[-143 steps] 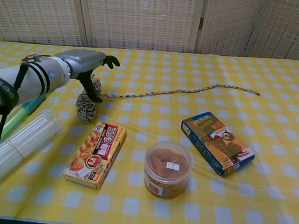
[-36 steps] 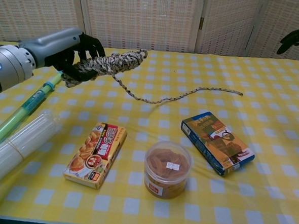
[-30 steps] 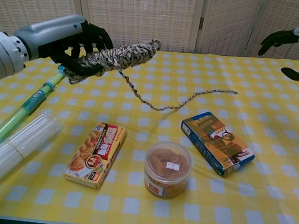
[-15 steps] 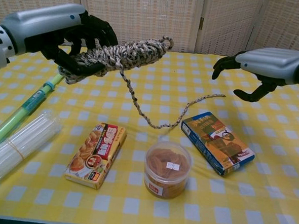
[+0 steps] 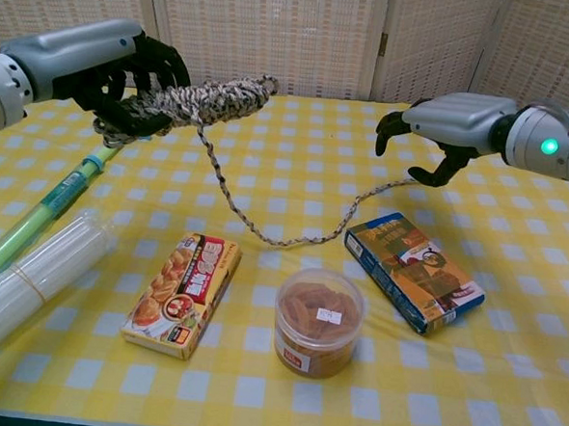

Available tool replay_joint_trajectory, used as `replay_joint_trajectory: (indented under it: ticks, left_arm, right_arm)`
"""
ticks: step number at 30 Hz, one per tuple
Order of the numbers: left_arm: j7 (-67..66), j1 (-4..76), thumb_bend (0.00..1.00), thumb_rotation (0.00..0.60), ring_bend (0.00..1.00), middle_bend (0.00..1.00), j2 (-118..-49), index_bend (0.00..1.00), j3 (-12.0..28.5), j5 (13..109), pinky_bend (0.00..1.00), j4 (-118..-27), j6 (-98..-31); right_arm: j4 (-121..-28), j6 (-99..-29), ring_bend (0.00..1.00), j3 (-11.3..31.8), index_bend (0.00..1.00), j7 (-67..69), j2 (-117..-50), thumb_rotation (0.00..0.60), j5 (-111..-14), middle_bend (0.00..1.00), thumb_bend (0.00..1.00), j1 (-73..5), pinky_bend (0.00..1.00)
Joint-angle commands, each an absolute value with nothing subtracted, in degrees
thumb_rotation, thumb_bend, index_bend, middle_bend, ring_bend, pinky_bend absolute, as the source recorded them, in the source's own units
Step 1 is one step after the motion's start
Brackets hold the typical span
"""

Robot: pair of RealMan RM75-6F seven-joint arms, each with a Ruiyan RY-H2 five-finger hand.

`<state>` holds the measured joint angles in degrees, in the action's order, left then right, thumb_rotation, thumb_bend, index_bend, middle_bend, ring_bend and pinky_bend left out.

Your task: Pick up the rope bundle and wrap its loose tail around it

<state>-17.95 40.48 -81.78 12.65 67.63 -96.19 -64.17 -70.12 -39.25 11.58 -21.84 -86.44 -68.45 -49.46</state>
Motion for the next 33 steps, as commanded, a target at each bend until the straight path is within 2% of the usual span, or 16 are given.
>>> replay_joint_trajectory:
  ticks: [1, 7, 9, 15, 24, 33]
  left_arm:
    - [-17.79, 40.35, 0.56, 0.6, 0.63, 0.62, -81.77, 0.62, 12.52, 67.76, 0.72, -96.23, -64.29]
    - [-17.48, 40.0, 0.56, 0.6, 0.63, 0.62, -81.57, 0.62, 12.4, 67.99, 0.72, -96.56, -64.75]
    - [-17.38, 39.84, 0.56, 0.6, 0.63, 0.62, -81.46, 0.62, 12.32, 67.91, 0.72, -96.69, -64.81]
    - [-16.95, 39.41, 0.56, 0.6, 0.63, 0.62, -81.34, 0.62, 12.08, 67.89, 0.72, -96.72, -65.01]
    - [-16.3, 38.91, 0.56, 0.6, 0.63, 0.62, -81.18, 0.62, 11.78, 68.24, 0.72, -96.69, -65.22]
    - [-15.47, 38.58, 0.56, 0.6, 0.63, 0.62, -81.25, 0.62, 11.61, 68.27, 0.72, -96.08, -65.02]
  right_arm:
    - [-65.96, -36.9, 0.14, 11.63, 0.3, -24.27, -89.45, 0.6, -65.87, 0.13, 0.56, -52.17, 0.0]
    - [-60.06, -35.33, 0.14, 11.4, 0.33, -27.16, -94.61, 0.6, -62.99, 0.13, 0.54, -55.39, 0.0]
    - [-57.92, -35.04, 0.14, 11.41, 0.34, -27.94, -96.32, 0.6, -61.91, 0.13, 0.47, -56.26, 0.0]
    - [-53.03, -34.93, 0.14, 11.82, 0.39, -27.68, -99.98, 0.6, -60.44, 0.15, 0.37, -57.86, 0.01]
    - [-46.5, -33.51, 0.16, 11.76, 0.47, -25.31, -103.58, 0.6, -60.35, 0.19, 0.36, -59.27, 0.02]
    - [-41.98, -31.65, 0.16, 11.57, 0.48, -23.77, -106.08, 0.6, -60.91, 0.2, 0.36, -60.56, 0.02]
